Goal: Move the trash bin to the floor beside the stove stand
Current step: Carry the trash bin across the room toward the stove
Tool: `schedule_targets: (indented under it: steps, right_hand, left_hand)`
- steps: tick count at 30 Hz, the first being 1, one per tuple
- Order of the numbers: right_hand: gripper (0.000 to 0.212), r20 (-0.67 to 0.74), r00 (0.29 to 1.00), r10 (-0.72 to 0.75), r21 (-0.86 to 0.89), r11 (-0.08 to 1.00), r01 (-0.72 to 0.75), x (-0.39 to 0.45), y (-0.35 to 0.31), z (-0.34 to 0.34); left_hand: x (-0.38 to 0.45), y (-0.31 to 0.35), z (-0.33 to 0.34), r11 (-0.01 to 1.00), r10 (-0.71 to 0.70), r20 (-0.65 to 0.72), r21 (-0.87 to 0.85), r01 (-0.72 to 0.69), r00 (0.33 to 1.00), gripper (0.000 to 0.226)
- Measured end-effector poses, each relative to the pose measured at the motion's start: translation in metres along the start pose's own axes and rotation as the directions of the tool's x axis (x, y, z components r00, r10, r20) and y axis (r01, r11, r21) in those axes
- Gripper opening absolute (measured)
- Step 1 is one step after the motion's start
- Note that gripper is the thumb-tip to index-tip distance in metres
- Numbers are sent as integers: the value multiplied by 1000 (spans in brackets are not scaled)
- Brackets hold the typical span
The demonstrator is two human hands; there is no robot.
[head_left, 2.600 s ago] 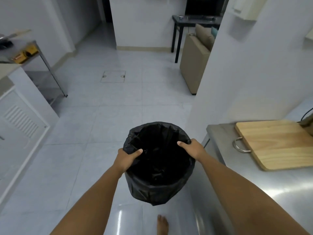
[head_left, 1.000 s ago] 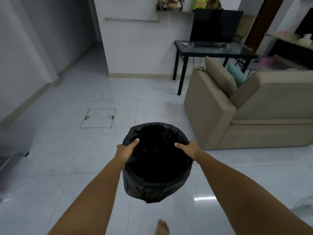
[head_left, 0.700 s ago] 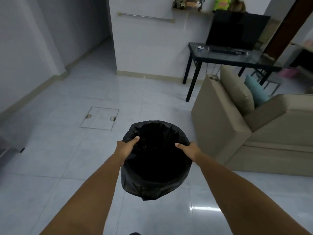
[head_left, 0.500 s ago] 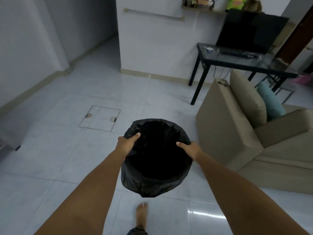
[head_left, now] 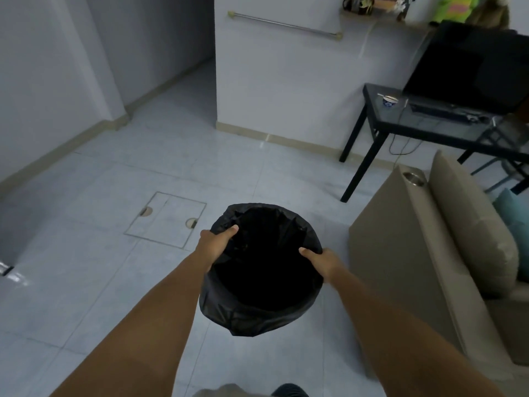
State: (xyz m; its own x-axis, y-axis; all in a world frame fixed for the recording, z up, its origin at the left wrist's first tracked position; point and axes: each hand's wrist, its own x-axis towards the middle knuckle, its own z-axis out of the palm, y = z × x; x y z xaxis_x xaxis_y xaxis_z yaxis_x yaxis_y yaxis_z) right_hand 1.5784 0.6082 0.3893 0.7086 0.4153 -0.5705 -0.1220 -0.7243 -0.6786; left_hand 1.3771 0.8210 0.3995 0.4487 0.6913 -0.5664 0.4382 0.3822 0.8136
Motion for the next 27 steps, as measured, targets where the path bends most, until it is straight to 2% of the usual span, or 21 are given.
schedule_targets:
  steps: [4, 7, 10, 13, 14, 21, 25, 27]
  right_hand:
    - [84, 33, 999, -8, -21, 1000, 9, 68, -45, -14]
    - [84, 74, 997, -30, -63, 997, 35, 124, -76, -25]
    - [90, 118, 992, -54, -95, 993, 65, 181, -110, -36]
    - [90, 165, 983, -83, -151, 983, 108, 225, -153, -43]
    - [89, 181, 979, -93, -171, 977, 125, 237, -167, -44]
    - [87, 324, 934, -152, -285, 925, 250, 317, -249, -29]
    - [94, 441, 884, -155, -334, 886, 322, 350, -295, 13]
    - [93, 484, 860, -164, -359, 858, 366, 362, -320, 40]
  left_hand:
    - [55, 35, 14, 999, 32, -44, -36, -33, 999, 128]
    - [96, 55, 28, 998, -1, -86, -69, -5, 996, 113]
    - [124, 81, 44, 991, -42, -150, -131, 22, 988, 118]
    - [153, 106, 54, 984, -79, -250, -175, 35, 965, 89]
    - [163, 112, 56, 979, -97, -277, -197, 42, 956, 88]
    - [210, 133, 57, 935, -191, -390, -350, 47, 901, 113]
    - [233, 134, 33, 892, -253, -477, -453, 12, 842, 108]
    - [245, 130, 15, 878, -278, -519, -479, -6, 808, 113]
